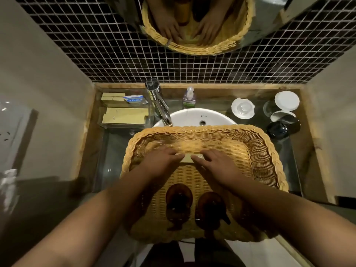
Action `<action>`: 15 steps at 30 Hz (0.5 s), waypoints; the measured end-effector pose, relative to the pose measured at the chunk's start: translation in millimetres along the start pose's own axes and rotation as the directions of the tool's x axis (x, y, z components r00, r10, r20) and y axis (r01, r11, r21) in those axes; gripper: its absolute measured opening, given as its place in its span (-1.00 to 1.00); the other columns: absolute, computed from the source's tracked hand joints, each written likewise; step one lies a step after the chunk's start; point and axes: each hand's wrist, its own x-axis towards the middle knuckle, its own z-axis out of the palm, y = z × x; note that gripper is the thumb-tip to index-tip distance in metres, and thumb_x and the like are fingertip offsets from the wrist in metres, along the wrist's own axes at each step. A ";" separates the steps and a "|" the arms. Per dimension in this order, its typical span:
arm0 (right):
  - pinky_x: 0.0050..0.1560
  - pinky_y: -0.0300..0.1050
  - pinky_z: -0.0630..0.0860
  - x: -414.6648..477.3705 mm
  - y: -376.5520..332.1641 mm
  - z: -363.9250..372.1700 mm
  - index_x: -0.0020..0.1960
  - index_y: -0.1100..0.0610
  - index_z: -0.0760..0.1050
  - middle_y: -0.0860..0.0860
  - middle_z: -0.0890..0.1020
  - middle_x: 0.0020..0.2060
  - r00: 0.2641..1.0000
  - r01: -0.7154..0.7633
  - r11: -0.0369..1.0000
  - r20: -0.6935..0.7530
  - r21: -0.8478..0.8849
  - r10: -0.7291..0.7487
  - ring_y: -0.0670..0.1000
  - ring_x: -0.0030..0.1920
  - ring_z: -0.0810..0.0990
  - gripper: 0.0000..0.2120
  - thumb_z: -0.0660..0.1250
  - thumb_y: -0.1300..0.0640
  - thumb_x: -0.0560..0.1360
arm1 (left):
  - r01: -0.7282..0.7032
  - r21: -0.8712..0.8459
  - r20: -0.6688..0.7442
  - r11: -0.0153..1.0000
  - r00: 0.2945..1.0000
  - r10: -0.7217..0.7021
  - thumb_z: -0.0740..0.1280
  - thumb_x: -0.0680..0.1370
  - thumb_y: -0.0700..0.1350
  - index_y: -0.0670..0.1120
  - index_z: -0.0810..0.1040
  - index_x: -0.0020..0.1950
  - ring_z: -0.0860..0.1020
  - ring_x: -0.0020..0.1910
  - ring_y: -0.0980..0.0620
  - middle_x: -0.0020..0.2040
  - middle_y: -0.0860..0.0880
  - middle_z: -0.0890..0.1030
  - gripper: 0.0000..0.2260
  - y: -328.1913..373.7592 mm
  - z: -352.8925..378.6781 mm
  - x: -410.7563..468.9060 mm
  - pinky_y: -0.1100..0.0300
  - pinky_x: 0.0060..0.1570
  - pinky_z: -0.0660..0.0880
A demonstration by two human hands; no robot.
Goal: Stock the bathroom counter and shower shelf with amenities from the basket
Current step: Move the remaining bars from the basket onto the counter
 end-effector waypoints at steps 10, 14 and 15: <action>0.38 0.07 0.35 0.4 2.5 -79.1 0.58 -0.20 0.18 0.04 0.39 0.47 0.986 0.092 0.995 -0.140 0.045 -0.085 0.11 0.42 0.36 -0.45 0.26 -0.01 0.64 | 0.002 0.205 -0.252 0.979 0.966 0.050 0.33 0.60 0.12 0.25 0.16 0.58 0.30 0.45 -0.06 0.54 0.01 0.33 -0.41 -10.3 -61.8 -29.5 0.01 0.39 0.29; 0.37 0.04 0.36 32.1 -27.3 -142.2 0.60 -0.14 0.16 0.10 0.39 0.46 0.961 0.183 0.981 -0.202 -0.057 -0.191 0.13 0.39 0.38 -0.41 0.28 -0.02 0.62 | 0.071 0.208 -0.355 0.976 0.935 0.008 0.46 0.51 -0.06 0.19 0.34 0.52 0.41 0.37 -0.07 0.45 0.00 0.45 -0.38 -41.0 -117.2 -64.0 -0.01 0.31 0.42; 0.35 0.04 0.37 42.0 -35.8 -154.1 0.59 -0.11 0.19 0.12 0.40 0.45 0.957 0.195 0.979 -0.208 -0.065 -0.204 0.15 0.38 0.40 -0.42 0.29 -0.02 0.61 | 0.092 0.203 -0.368 0.975 0.930 -0.011 0.49 0.45 -0.14 0.16 0.38 0.50 0.43 0.35 -0.08 0.43 -0.01 0.47 -0.34 -49.9 -128.4 -70.4 -0.01 0.28 0.44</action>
